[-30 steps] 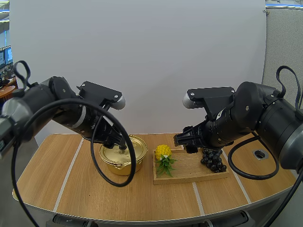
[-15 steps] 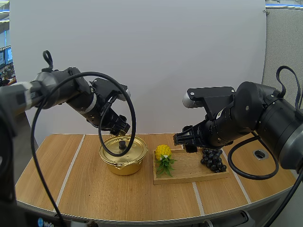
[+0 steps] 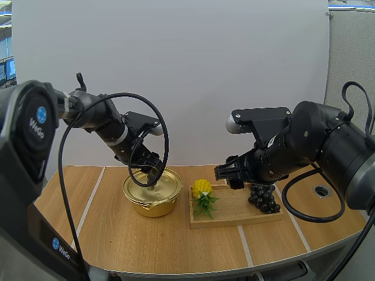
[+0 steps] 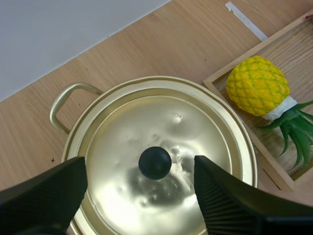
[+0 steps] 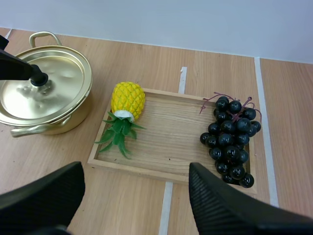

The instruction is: Open the pot, put the pineapple inside, and close it

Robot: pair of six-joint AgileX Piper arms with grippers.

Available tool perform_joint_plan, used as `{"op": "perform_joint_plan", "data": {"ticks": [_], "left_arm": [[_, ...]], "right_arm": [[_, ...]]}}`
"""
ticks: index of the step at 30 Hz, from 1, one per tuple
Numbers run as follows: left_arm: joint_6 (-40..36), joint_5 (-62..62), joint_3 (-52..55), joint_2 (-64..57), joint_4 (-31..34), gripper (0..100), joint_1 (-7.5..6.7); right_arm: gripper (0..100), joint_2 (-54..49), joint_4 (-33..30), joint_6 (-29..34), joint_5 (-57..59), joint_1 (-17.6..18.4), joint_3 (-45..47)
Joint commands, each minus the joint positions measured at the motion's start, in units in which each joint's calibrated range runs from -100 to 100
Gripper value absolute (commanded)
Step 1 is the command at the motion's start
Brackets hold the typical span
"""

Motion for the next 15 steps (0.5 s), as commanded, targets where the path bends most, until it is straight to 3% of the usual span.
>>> {"op": "perform_joint_plan", "data": {"ticks": [1, 15], "left_arm": [[1.33, -1.56, -0.65, 1.63, -2.19, 100, -0.15], [2.47, -4.04, -1.90, 6.75, -3.34, 100, -0.15]], "right_arm": [[100, -0.10, 0.19, 0.14, -0.43, -0.20, -0.62], [100, -0.10, 0.19, 0.14, -0.43, -0.20, -0.62]]}}
